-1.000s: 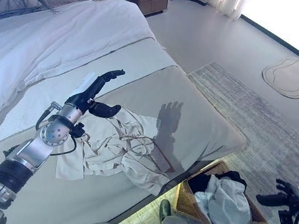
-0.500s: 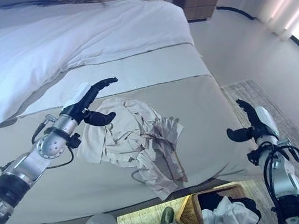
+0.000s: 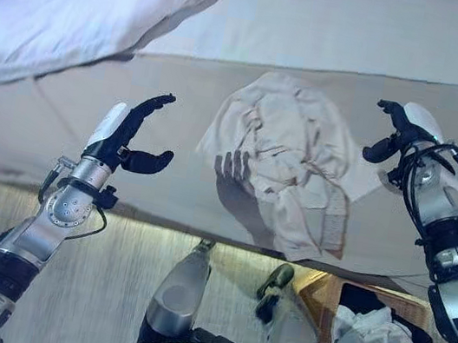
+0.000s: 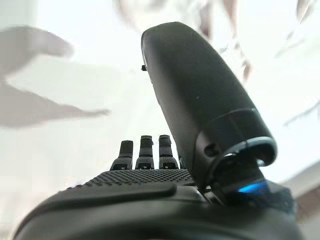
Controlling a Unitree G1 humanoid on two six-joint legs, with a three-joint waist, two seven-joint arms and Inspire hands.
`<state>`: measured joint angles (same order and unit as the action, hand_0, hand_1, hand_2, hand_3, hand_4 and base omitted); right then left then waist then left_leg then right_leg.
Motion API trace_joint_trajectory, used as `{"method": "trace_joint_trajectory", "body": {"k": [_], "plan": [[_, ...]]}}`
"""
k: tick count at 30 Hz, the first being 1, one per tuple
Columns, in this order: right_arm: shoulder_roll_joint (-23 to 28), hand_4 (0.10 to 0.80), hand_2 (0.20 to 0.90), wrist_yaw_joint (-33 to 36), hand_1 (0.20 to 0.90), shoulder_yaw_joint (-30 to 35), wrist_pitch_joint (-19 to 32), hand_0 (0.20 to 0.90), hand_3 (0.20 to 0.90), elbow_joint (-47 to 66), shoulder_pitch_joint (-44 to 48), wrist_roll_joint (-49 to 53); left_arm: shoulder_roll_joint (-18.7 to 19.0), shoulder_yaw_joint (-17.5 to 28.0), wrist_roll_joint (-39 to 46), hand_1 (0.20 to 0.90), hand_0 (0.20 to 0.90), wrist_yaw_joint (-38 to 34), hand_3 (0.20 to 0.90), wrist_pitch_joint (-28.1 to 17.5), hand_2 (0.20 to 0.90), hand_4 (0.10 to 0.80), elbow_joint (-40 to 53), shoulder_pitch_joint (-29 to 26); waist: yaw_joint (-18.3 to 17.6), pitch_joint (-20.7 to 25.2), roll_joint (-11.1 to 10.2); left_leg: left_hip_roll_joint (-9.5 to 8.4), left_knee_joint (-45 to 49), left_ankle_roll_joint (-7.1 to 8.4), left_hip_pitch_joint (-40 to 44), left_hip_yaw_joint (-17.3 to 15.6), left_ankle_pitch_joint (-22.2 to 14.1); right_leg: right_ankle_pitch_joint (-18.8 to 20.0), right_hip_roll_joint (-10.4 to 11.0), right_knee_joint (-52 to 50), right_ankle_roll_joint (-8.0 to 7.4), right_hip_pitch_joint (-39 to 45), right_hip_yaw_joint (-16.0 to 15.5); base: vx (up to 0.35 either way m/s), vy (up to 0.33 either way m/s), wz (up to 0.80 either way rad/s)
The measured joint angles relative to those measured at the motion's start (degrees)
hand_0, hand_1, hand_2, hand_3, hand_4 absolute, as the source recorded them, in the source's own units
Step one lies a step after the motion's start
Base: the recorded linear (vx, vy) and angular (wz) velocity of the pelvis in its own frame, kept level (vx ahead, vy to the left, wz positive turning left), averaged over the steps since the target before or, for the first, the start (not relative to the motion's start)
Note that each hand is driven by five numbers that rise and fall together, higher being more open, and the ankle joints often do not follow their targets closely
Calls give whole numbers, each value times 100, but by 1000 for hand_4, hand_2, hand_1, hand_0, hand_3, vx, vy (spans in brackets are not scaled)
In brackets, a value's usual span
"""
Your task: Pick up the clothes from the bed and place them into the basket
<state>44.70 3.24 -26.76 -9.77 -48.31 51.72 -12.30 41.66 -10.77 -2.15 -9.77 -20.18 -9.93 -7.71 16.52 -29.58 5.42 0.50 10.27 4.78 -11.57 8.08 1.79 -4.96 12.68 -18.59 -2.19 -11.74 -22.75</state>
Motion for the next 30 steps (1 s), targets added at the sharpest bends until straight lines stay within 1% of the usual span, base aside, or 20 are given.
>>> {"method": "trace_joint_trajectory", "body": {"k": [1,2,3,4,5,7,8,9,13,15,17,24,25,26,27,30], "plan": [[-54,800,900,-4,900,-56,-41,900,900,-162,140,-1,0,-42,1,900,900,-7,900,-1,900,800,0,-68,91,-97,-7,-90,196,-36,-175,23,-56,-107,151,-344,31,-215,-5,-31,42,28],[-122,800,900,-5,900,-86,-59,900,900,-290,225,-3,-3,-96,0,900,900,-11,900,-4,900,800,1,-124,165,-159,-9,-171,377,-59,-341,28,-117,-235,282,-619,24,-398,-4,61,-5,19],[-161,800,900,-10,900,-118,-62,900,900,-339,249,-3,0,-101,0,900,900,-11,900,-9,900,800,9,-133,201,-205,-5,-205,442,-56,-361,19,-183,-292,338,-750,52,-453,13,71,-19,20],[-222,800,900,-13,900,-157,-78,900,900,-356,230,-2,-18,-131,4,900,900,-46,900,-11,900,800,12,-149,249,-232,2,-269,601,-91,-476,37,-238,-382,442,-945,56,-533,-15,53,-23,19],[-311,800,900,-12,900,-184,-119,900,900,-367,223,-2,-11,-146,4,900,900,-89,900,-32,900,800,14,-144,286,-253,1,-344,831,-132,-619,42,-314,-468,524,-1133,55,-643,22,-48,1,22],[-393,800,900,-9,900,-187,-142,900,900,-369,236,-1,1,-198,47,900,900,-193,900,-75,900,800,24,-148,344,-257,10,-402,1132,-150,-850,43,-420,-554,613,-1369,39,-820,29,-68,-13,15],[-413,800,900,5,900,-190,-177,900,900,-375,273,-1,10,-248,52,900,900,-275,900,-100,900,800,53,-180,376,-257,10,-436,1362,-190,-1073,57,-498,-631,668,-1550,38,-988,29,-89,-14,17],[-433,800,900,46,900,-232,-201,900,900,-454,383,7,38,-297,52,900,900,-364,900,-103,900,800,149,-189,379,-258,12,-464,1640,-194,-1342,83,-566,-687,711,-1743,61,-1193,29,-94,-11,18],[-499,800,900,170,900,-306,-303,900,900,-713,812,37,117,-544,48,900,900,-488,900,-102,900,800,360,-361,378,-265,19,-522,2320,-249,-2131,105,-733,-862,819,-2340,131,-1892,112,-54,22,9],[-511,800,900,177,900,-329,-303,900,900,-823,986,36,120,-674,46,900,900,-519,900,-102,900,800,403,-430,352,-264,21,-550,2563,-238,-2403,101,-781,-944,861,-2561,108,-2169,188,-71,32,0],[-526,800,900,246,900,-335,-260,900,900,-851,1062,32,119,-755,43,900,900,-586,900,-101,900,800,480,-446,309,-263,21,-546,2715,-259,-2626,117,-826,-957,863,-2688,115,-2368,204,-62,17,2],[-562,800,900,367,900,-351,-128,900,900,-1038,1526,11,134,-771,42,900,900,-856,900,-78,900,800,497,-534,211,-260,28,-547,3195,-244,-3325,127,-908,-962,854,-3154,119,-3107,399,-37,5,-1],[-564,652,773,379,773,-353,-105,773,752,-1075,1584,13,134,-776,41,900,900,-861,900,-78,900,800,498,-558,216,-260,28,-548,3252,-244,-3398,127,-908,-962,850,-3214,119,-3185,437,0,0,0],[-565,484,629,379,629,-354,-89,629,584,-1095,1639,31,134,-782,41,900,900,-869,900,-77,900,800,498,-576,214,-259,29,-551,3312,-244,-3461,127,-909,-962,848,-3269,120,-3254,475,0,0,0],[-562,100,300,381,300,-353,-69,300,200,-1104,1670,45,134,-783,41,900,900,-876,900,-77,900,800,500,-586,215,-259,29,-547,3342,-243,-3503,137,-909,-962,846,-3287,119,-3295,479,0,0,0],[-535,100,300,425,300,-342,34,300,200,-1124,1682,229,135,-792,41,900,900,-877,900,-60,900,800,501,-597,179,-259,29,-546,3340,-243,-3534,173,-909,-962,799,-3267,119,-3312,494,-2,-20,2]]}}
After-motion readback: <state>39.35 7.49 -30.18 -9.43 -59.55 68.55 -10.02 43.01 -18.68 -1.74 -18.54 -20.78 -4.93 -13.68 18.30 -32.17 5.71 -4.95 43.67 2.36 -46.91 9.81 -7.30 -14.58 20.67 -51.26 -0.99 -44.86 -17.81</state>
